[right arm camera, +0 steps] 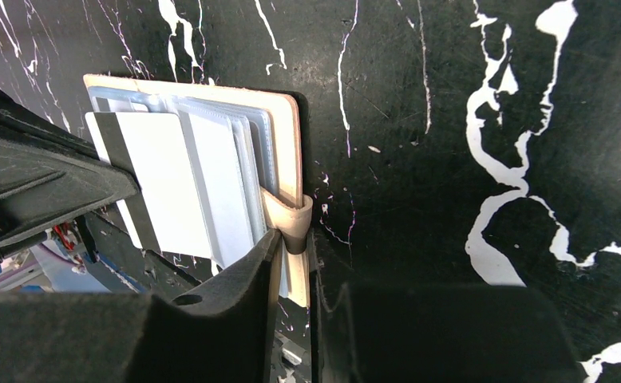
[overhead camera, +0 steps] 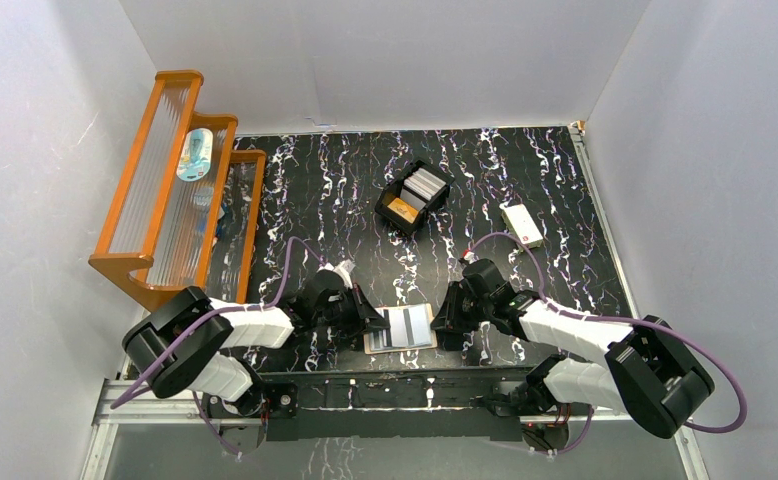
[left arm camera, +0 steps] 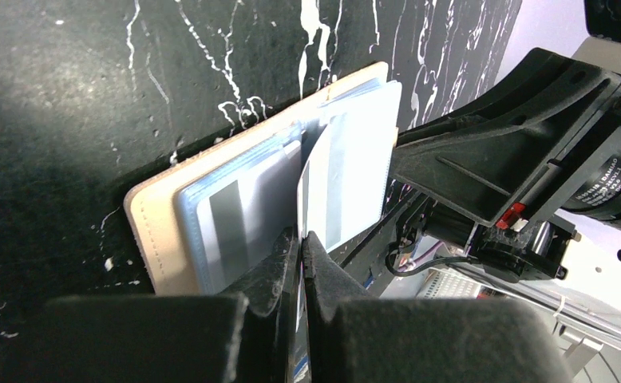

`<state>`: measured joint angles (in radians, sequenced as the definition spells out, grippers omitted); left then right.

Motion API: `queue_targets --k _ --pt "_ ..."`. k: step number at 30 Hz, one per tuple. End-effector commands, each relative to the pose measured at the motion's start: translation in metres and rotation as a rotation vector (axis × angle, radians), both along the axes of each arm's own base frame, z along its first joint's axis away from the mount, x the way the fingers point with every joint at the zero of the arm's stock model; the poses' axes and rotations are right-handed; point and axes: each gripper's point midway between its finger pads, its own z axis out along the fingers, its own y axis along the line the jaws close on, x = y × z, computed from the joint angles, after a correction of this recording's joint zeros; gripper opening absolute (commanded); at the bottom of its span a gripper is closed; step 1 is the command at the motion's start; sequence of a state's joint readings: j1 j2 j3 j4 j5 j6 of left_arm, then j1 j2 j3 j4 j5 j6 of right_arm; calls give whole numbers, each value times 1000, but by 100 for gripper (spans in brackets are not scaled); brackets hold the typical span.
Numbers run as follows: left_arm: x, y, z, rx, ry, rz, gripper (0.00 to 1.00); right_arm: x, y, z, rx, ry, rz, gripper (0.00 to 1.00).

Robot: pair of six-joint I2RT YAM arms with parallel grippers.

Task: Put the credit cards into the card holder
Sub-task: Insert the credit card into the card holder.

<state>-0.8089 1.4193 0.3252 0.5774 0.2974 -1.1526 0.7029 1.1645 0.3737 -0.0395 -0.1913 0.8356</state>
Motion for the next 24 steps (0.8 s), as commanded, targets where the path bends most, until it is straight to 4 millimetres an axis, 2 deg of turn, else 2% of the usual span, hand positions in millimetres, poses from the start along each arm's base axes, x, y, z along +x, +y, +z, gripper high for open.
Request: queue_targets --k 1,3,6,10,12,17,21,24 --pt "-5 11 -9 67 59 50 0 -7 -1 -6 -10 16 15 25" --pt "-6 15 -13 88 70 63 0 -7 -1 -6 -9 14 13 25" --pt "-3 15 -7 79 56 75 0 -7 -1 -7 -12 17 14 24" --pt "-2 9 -2 43 44 62 0 -8 -1 -7 -10 20 16 24" --pt "-2 6 -6 41 48 51 0 -8 -1 -8 -11 21 17 24" --pt "-1 -4 3 -13 13 10 0 -10 0 -9 -13 28 22 24" --pt "0 -11 12 -54 -26 -17 0 -13 -8 -14 -62 41 23 24" --pt "-1 -12 10 -50 -18 -27 0 -5 -11 -5 -94 14 11 25"
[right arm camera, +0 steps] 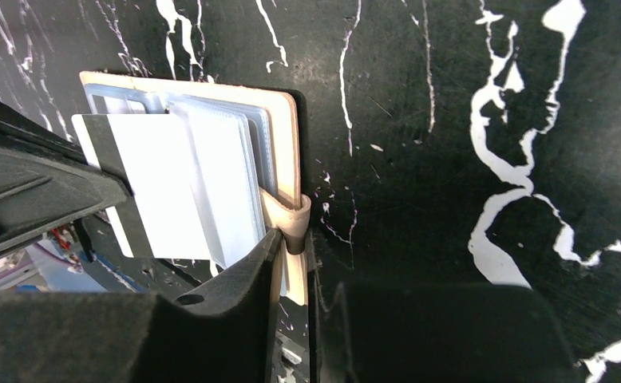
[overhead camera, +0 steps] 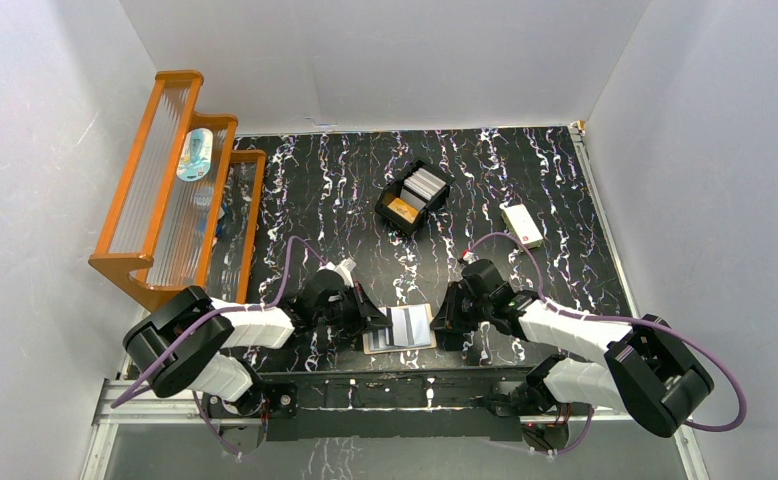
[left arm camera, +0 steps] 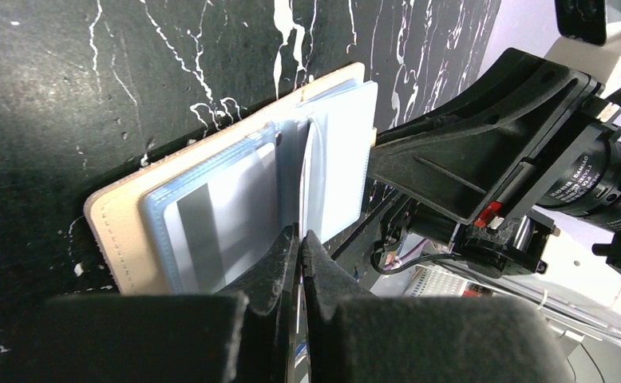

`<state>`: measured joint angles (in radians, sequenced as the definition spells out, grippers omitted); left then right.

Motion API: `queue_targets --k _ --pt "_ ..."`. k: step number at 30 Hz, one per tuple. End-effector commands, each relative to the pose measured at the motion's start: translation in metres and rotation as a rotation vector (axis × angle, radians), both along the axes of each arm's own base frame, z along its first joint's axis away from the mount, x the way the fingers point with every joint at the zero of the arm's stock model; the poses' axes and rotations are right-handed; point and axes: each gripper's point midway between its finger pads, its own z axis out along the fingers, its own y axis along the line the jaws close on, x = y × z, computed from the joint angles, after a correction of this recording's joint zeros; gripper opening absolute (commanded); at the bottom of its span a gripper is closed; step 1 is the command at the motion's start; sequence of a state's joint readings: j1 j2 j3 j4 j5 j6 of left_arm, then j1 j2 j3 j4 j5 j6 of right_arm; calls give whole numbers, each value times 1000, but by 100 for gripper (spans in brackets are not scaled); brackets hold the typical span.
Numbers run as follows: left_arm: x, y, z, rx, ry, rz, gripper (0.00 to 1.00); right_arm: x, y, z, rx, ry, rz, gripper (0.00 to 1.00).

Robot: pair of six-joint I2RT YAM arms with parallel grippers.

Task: Put the credit cards into the card holder
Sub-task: Insert the credit card into the card holder.

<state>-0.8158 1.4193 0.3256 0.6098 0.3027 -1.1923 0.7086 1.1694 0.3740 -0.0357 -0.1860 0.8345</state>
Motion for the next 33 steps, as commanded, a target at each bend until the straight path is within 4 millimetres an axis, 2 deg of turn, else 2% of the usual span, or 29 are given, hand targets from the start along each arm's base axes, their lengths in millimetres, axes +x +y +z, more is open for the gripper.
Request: queue_targets --k 1,6,12,20,26,33 --pt "-2 -7 2 -13 -25 -40 0 -2 -13 0 -100 3 -1 26" --pt "-2 -8 -1 -10 -22 -41 0 9 -15 21 -110 -56 -25 27" --pt "5 -3 -7 22 -53 -15 0 11 7 39 32 -96 7 25" --pt "7 -2 -13 47 -62 -14 0 -1 15 27 78 -42 38 23" --pt "7 2 -15 57 -66 1 0 -9 9 10 28 6 40 15" --pt "8 0 -14 44 -69 32 0 -18 11 -1 23 41 43 11"
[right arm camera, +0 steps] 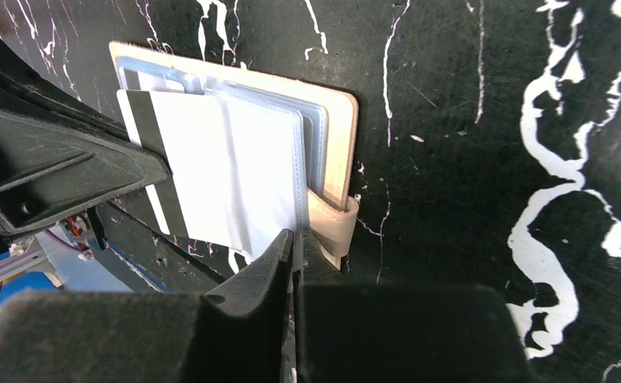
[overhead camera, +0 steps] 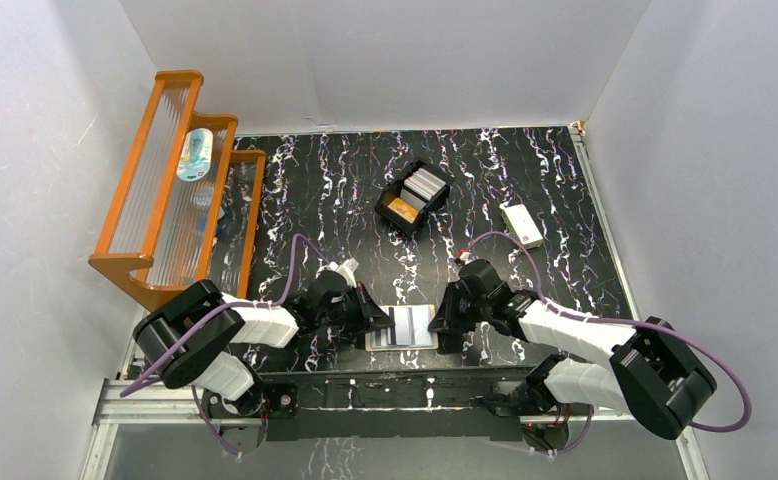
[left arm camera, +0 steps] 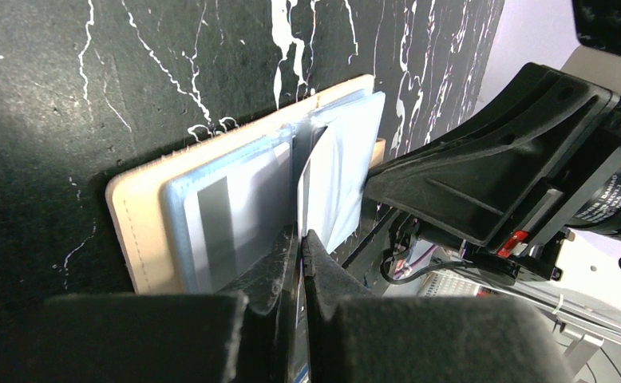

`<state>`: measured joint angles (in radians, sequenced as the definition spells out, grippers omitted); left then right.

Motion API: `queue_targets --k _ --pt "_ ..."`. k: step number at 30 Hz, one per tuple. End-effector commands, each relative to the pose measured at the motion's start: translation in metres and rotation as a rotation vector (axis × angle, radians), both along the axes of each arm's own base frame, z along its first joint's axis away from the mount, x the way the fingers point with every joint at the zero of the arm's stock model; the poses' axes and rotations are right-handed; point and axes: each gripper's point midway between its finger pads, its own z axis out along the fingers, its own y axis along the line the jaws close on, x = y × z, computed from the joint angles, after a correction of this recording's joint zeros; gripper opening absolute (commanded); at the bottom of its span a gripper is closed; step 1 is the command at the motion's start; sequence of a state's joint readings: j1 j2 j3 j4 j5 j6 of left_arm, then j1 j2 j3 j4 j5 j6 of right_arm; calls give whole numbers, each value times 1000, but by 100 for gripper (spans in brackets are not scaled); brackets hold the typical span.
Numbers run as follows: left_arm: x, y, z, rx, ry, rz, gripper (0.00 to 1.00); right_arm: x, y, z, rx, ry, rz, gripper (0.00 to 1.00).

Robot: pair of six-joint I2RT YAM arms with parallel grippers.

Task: Put the credit cards into the card holder
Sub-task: Insert the credit card into the card holder.

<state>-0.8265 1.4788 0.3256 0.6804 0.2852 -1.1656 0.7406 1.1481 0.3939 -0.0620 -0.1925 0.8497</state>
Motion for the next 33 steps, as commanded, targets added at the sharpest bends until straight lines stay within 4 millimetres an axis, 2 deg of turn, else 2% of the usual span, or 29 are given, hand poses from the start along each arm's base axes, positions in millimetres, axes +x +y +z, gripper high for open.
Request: queue_targets --k 1,8,11,12,15,17,21,26,33 --pt "4 2 -8 37 -34 41 0 -14 4 -11 3 44 20 11" --pt "-1 -11 -15 47 -42 -10 0 -17 6 -15 -5 53 17 11" --pt "1 -13 -9 53 -71 -29 0 -15 4 -12 -20 34 16 11" --pt "1 -11 -10 83 -70 -37 3 -12 4 -10 -29 23 15 11" --pt "6 -7 1 140 -103 -41 21 -6 -1 -2 -67 -10 8 12" --pt "9 -3 8 149 -123 -22 27 -2 -2 6 -72 -27 -6 13" --pt "11 5 9 182 -121 7 37 6 -6 15 -97 -81 -6 14" --pt "11 1 8 183 -115 -6 38 11 -6 16 -105 -99 -14 15" --pt "10 -11 3 158 -101 -46 38 5 6 6 -49 -51 4 19"
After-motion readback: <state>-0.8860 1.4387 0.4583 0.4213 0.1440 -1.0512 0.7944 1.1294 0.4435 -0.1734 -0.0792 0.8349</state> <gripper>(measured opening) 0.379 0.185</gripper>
